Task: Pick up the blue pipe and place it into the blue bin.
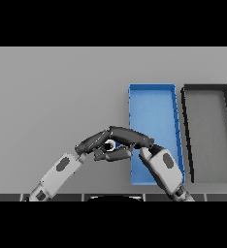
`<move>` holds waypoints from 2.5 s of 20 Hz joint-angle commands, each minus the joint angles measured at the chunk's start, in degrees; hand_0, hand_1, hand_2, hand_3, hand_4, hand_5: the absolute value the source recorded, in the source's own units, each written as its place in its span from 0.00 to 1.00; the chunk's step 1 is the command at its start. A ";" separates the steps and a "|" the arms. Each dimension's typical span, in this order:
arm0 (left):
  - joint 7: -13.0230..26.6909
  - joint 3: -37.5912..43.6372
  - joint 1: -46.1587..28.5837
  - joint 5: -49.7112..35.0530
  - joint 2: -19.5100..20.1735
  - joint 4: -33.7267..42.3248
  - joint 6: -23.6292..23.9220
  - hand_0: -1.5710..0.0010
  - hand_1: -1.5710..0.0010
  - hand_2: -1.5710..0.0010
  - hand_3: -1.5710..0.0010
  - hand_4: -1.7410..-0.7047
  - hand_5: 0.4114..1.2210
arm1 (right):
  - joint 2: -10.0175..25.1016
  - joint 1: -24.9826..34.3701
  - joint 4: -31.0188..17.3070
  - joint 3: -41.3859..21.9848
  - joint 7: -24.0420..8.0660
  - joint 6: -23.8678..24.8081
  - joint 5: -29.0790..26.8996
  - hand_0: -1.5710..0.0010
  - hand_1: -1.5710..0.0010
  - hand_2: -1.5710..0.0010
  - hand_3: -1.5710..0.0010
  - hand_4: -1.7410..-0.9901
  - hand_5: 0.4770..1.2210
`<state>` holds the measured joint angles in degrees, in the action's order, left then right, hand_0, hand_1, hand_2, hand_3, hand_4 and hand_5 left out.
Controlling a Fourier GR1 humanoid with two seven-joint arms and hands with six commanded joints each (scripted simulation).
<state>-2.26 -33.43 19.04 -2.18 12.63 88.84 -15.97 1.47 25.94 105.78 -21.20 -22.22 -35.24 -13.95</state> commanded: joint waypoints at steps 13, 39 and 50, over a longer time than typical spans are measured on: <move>6.17 0.50 -1.93 -1.21 -0.94 0.63 1.87 0.99 1.00 1.00 1.00 0.83 0.18 | -4.84 1.79 -0.15 4.67 -8.04 2.99 -12.00 0.00 0.00 0.00 0.00 0.33 1.00; 6.73 0.90 -4.00 -0.30 2.38 3.44 2.00 1.00 1.00 1.00 1.00 0.88 0.06 | 15.53 19.62 -25.57 30.22 -9.53 20.90 -12.79 0.00 0.00 0.00 0.00 0.32 1.00; 7.94 0.44 -3.54 0.15 1.80 3.51 2.33 1.00 1.00 1.00 1.00 0.88 0.08 | 22.57 0.66 -26.91 17.28 -12.72 32.20 -12.28 0.00 0.00 0.00 0.34 0.18 1.00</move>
<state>5.69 -32.98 15.51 -2.03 14.43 92.36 -13.62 24.04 26.55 78.84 -3.93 -34.93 -3.25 -26.16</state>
